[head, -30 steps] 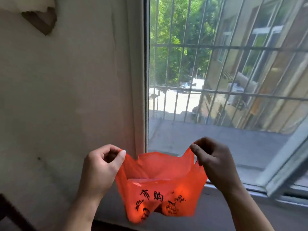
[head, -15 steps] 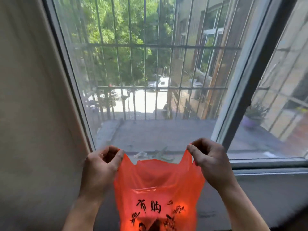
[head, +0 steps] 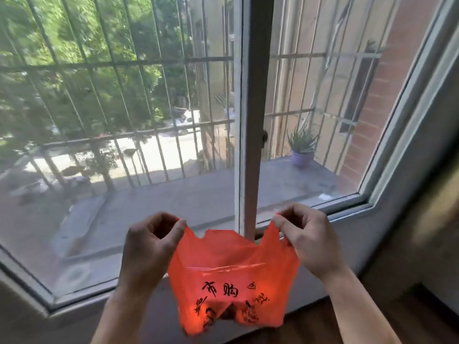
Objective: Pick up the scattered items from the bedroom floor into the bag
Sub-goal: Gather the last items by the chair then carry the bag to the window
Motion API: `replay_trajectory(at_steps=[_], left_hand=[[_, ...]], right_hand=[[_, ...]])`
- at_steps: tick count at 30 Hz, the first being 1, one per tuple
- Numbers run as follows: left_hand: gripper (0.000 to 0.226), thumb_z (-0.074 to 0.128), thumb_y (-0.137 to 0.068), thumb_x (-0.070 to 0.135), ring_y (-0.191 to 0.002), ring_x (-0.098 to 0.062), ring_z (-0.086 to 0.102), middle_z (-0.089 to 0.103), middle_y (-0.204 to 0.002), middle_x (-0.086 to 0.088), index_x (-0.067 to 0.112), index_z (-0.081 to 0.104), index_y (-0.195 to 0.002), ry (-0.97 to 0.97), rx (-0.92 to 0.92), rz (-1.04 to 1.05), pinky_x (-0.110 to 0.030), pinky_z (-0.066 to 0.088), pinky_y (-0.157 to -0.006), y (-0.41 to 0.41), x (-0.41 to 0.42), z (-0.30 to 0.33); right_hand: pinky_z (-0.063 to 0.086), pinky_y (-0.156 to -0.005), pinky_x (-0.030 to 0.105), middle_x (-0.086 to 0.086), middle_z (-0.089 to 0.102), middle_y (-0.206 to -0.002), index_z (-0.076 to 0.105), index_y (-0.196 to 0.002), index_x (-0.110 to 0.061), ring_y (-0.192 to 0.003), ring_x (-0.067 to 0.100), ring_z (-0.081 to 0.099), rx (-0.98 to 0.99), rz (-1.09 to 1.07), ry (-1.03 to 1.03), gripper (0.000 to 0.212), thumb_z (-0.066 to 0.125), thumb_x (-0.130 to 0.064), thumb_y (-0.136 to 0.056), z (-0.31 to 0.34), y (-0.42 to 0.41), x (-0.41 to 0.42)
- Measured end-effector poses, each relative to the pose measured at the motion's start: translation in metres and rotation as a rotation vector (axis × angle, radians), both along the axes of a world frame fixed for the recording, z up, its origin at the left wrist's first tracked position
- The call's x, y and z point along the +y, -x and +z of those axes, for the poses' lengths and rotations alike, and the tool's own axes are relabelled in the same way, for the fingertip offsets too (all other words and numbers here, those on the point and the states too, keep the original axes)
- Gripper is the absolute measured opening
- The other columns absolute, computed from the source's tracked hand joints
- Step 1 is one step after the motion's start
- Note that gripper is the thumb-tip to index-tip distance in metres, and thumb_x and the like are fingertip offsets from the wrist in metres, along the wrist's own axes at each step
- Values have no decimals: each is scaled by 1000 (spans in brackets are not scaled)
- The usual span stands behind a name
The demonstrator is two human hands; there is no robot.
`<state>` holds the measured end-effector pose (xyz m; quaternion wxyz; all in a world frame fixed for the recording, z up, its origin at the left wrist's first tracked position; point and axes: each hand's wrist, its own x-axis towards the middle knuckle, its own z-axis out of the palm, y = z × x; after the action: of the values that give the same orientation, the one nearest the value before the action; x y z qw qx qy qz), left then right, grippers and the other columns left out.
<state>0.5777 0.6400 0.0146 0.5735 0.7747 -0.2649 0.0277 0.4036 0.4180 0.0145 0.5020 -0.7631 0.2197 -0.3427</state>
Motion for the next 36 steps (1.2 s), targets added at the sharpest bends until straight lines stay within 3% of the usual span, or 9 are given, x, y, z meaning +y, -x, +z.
replay_trajectory(at_steps=[3,5,9,13,17,22,27,31,36], left_hand=[[22,79,-89,11,-49,-5,57,67,-58,-1,16,73,-68,3,-1,-100,-19,44,-48,-6,-35,-2],[22,79,-89,11,-50,-9,58,67,-59,-5,16,74,-69,-1,9,-175,-27,45,-48,-12,-56,-5],[20,79,-90,12,-52,-10,56,67,-61,-9,15,74,-71,-21,19,-326,-27,44,-50,-24,-94,-12],[23,79,-89,9,-51,-3,51,63,-58,-7,15,73,-68,-32,49,-489,-19,39,-50,-35,-133,-12],[25,79,-89,10,-53,-5,53,61,-55,5,20,71,-67,-41,30,-643,-21,42,-53,-39,-171,-12],[19,80,-88,13,-56,-16,64,67,-60,4,21,74,-71,-26,23,-756,-32,50,-57,-39,-200,-17],[18,79,-89,15,-58,-12,64,69,-62,5,22,75,-73,-15,38,-859,-30,49,-58,-23,-219,-23],[18,77,-89,12,-57,-8,63,69,-63,3,19,75,-73,7,73,-933,-18,44,-55,4,-230,-22],[22,77,-90,9,-52,-9,60,65,-57,2,18,72,-71,25,66,-1013,-26,45,-52,41,-244,-23]], right_hand=[[49,-59,30,2,69,-65,72,-76,-16,-59,13,63,1,-62,-66,20,73,-15,-95,-1,12,-19],[48,-57,24,2,69,-64,71,-75,-14,-57,11,63,-10,-115,-93,20,72,-11,-95,-1,16,-30],[45,-55,17,-1,65,-59,70,-75,-9,-53,6,58,-28,-259,-87,19,72,-7,-94,4,21,-43],[44,-55,17,-2,61,-58,70,-74,-10,-54,6,53,-27,-381,-45,20,73,-8,-94,14,28,-49],[44,-58,23,-7,59,-55,70,-74,-11,-55,8,53,-37,-519,-29,21,72,-8,-94,17,37,-51],[42,-57,17,-6,60,-56,70,-71,-12,-54,6,52,-6,-704,43,24,71,-7,-94,22,54,-36],[42,-57,15,-6,62,-57,71,-71,-15,-55,6,54,65,-878,80,23,72,-9,-94,21,81,-18],[42,-57,17,-5,61,-57,71,-72,-16,-55,7,53,75,-997,91,24,72,-9,-94,20,110,-7],[43,-59,18,-4,63,-59,70,-72,-16,-56,7,55,69,-1090,100,22,73,-10,-94,20,146,-10]])
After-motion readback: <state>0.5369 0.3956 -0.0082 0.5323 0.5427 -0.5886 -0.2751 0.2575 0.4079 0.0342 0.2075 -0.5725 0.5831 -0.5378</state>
